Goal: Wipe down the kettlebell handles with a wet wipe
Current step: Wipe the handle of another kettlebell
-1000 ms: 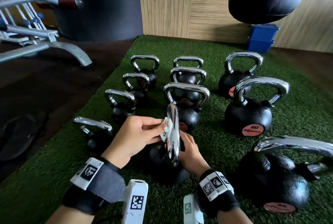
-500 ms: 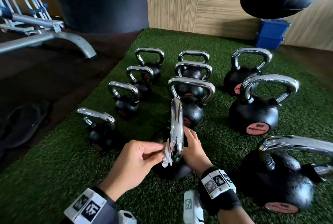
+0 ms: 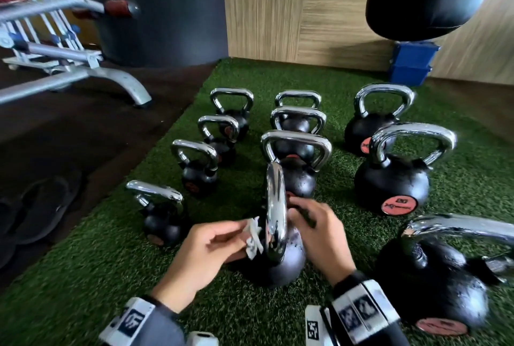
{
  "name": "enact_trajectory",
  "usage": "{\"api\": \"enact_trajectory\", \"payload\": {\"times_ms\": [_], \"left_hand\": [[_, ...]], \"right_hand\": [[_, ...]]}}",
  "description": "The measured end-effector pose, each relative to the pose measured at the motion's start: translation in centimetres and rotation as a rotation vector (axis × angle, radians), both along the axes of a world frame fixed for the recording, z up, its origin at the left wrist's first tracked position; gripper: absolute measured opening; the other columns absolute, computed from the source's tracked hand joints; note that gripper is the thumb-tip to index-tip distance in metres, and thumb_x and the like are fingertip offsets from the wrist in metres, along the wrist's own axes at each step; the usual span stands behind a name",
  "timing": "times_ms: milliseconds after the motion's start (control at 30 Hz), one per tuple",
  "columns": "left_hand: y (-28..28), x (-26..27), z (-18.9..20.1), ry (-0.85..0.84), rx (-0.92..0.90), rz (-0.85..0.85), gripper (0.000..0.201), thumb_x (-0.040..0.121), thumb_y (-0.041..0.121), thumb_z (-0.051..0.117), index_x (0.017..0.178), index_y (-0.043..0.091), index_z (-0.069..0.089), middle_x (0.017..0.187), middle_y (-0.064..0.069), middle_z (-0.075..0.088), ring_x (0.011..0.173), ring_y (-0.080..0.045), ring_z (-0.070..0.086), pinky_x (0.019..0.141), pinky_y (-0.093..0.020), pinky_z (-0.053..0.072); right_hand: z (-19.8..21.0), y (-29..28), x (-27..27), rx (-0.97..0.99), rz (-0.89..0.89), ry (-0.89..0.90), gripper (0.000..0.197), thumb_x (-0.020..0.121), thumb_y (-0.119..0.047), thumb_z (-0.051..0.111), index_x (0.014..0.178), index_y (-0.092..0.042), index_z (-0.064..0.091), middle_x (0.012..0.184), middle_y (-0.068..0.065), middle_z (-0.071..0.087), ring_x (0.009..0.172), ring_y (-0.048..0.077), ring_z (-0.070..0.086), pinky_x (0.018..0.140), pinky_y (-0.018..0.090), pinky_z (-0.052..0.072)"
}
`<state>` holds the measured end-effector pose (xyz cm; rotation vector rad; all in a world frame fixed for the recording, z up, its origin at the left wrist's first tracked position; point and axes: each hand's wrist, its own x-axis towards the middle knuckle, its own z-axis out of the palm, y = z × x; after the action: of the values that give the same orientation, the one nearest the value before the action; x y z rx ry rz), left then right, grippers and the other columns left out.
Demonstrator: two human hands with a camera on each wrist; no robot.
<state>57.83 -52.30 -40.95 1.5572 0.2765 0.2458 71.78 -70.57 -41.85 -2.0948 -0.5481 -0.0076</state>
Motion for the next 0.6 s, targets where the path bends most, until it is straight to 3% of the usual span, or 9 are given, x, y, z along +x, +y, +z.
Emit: {"api": "enact_trajectory", "payload": {"times_ms": [67,133,200,267,467,600], "left_hand": [[0.0,-0.2,1.3,-0.033,-0.186,0.013,0.035,0.074,0.017,0.075,0.106,0.028,0.082,0.112,-0.008,0.078,0.104,-0.019,0.075,0.08,-0.024,0.061],[-0.2,-0.3,2.6,-0.063,-0.286,-0.006,0.037,0.07,0.021,0.08,0.107,0.022,0.08,0.111,-0.013,0.078,0.101,-0.02,0.076,0.077,-0.024,0.061],[-0.7,-0.1,3.7,-0.08,-0.335,-0.036,0.036,0.068,0.022,0.08,0.103,0.013,0.08,0.108,-0.017,0.078,0.093,-0.02,0.077,0.072,-0.023,0.061],[-1.2,0.1,4.6,-0.096,-0.352,-0.049,0.031,0.07,0.019,0.079,0.098,0.006,0.08,0.102,-0.02,0.078,0.085,-0.021,0.078,0.067,-0.022,0.061],[-2.4,0.5,5.4,-0.117,-0.236,0.02,0.033,0.068,0.032,0.079,0.09,0.008,0.081,0.099,-0.017,0.078,0.086,-0.02,0.077,0.071,-0.021,0.06],[-2.2,0.8,5.8,-0.06,-0.027,0.056,0.036,0.082,0.049,0.066,0.098,0.021,0.083,0.097,-0.004,0.078,0.089,-0.01,0.071,0.077,-0.025,0.061]], "right_hand": [[2.8,-1.0,-1.5,0.194,-0.063,-0.15,0.024,0.087,-0.022,0.075,0.107,-0.036,0.074,0.102,-0.012,0.068,0.088,0.004,0.066,0.084,0.025,0.056],[5.5,-1.5,-2.9,0.268,0.079,-0.226,0.023,0.081,-0.024,0.081,0.102,-0.035,0.078,0.093,-0.016,0.069,0.078,0.005,0.068,0.073,0.018,0.055],[7.5,-1.5,-4.1,0.219,0.297,-0.219,0.03,0.078,-0.035,0.082,0.107,-0.033,0.078,0.097,-0.016,0.071,0.082,0.006,0.068,0.074,0.013,0.053],[8.3,-1.4,-4.5,0.204,0.401,-0.187,0.039,0.074,-0.037,0.085,0.111,-0.031,0.077,0.102,-0.016,0.073,0.091,0.004,0.07,0.08,0.016,0.054],[7.7,-1.0,-5.0,0.289,0.318,-0.242,0.038,0.073,-0.034,0.086,0.11,-0.028,0.078,0.104,-0.018,0.075,0.091,0.002,0.072,0.078,0.021,0.058],[6.8,-0.9,-4.8,0.382,0.244,-0.211,0.028,0.075,-0.028,0.088,0.102,-0.027,0.08,0.094,-0.014,0.077,0.082,0.006,0.074,0.073,0.025,0.06]]}}
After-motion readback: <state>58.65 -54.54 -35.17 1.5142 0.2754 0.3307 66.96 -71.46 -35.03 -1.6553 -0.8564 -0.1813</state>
